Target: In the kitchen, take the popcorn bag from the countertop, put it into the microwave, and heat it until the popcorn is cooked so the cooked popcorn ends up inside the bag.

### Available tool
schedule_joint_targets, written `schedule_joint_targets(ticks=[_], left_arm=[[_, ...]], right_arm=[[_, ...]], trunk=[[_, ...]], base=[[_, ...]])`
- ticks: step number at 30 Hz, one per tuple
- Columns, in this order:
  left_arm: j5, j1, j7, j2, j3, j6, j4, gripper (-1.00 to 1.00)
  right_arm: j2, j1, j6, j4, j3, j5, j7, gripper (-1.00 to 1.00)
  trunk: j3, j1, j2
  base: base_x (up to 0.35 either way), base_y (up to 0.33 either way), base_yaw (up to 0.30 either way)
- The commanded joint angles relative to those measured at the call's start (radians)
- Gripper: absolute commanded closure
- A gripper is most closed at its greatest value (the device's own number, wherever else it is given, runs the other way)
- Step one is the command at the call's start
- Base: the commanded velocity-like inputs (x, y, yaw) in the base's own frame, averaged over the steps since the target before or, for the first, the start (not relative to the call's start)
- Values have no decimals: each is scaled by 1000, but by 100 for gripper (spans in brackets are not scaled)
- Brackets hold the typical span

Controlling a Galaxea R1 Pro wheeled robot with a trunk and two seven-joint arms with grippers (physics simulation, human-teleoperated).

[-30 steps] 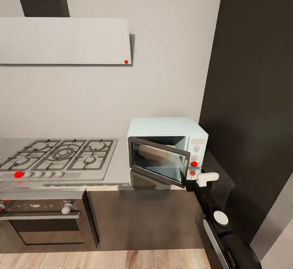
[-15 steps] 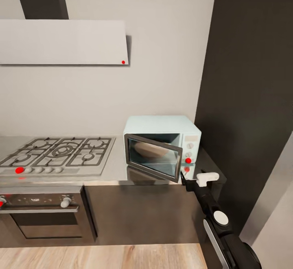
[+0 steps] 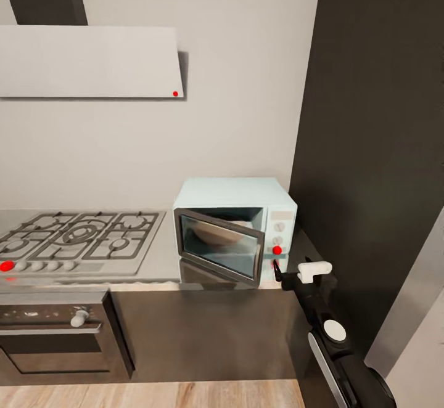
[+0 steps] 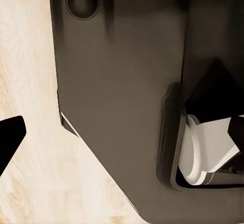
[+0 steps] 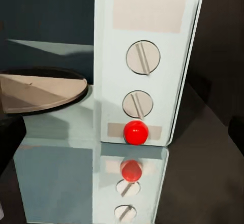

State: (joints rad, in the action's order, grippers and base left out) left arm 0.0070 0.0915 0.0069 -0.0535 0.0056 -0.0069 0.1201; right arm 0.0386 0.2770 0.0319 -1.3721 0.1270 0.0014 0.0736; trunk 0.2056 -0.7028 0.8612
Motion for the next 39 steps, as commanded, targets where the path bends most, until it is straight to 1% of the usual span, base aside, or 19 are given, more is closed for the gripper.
schedule_joint_targets(ticks=[1,8,15,27,29,32,36,39], left_arm=[[1,0,1,0,1,-1,2,-100],[1,0,1,0,0,-1,2,-100],[1,0,1,0,-1,-1,2,-100],[1,0,1,0,0,-1,2,-100],[1,0,1,0,0,-1,1,-100],[1,0,1,0,0,-1,2,-100],[1,0,1,0,-1,-1,2,-100],[1,0,1,0,-1,-1,2,-100]], right_arm=[[1,1,3,-1,3,0,8,-100],[1,1,3,-1,3,0,8,-100],[1,1,3,-1,3,0,8,-100],[1,1,3,-1,5,1,5,-100],[1,1,3,-1,11,1,-7,-100],[1,1,3,-1,45,1,-45,-100],[1,1,3,-1,54,2,-74,-100],[1,1,4,-1,55,0,-115,-100]], trunk=[[1,0,1],[1,0,1],[1,0,1],[1,0,1],[1,0,1],[1,0,1],[1,0,1],[1,0,1]], base=[[26,-46,0],[17,-8,0],[272,0,0],[59,13,0],[35,18,0],[9,5,0],[1,1,0],[0,0,0]])
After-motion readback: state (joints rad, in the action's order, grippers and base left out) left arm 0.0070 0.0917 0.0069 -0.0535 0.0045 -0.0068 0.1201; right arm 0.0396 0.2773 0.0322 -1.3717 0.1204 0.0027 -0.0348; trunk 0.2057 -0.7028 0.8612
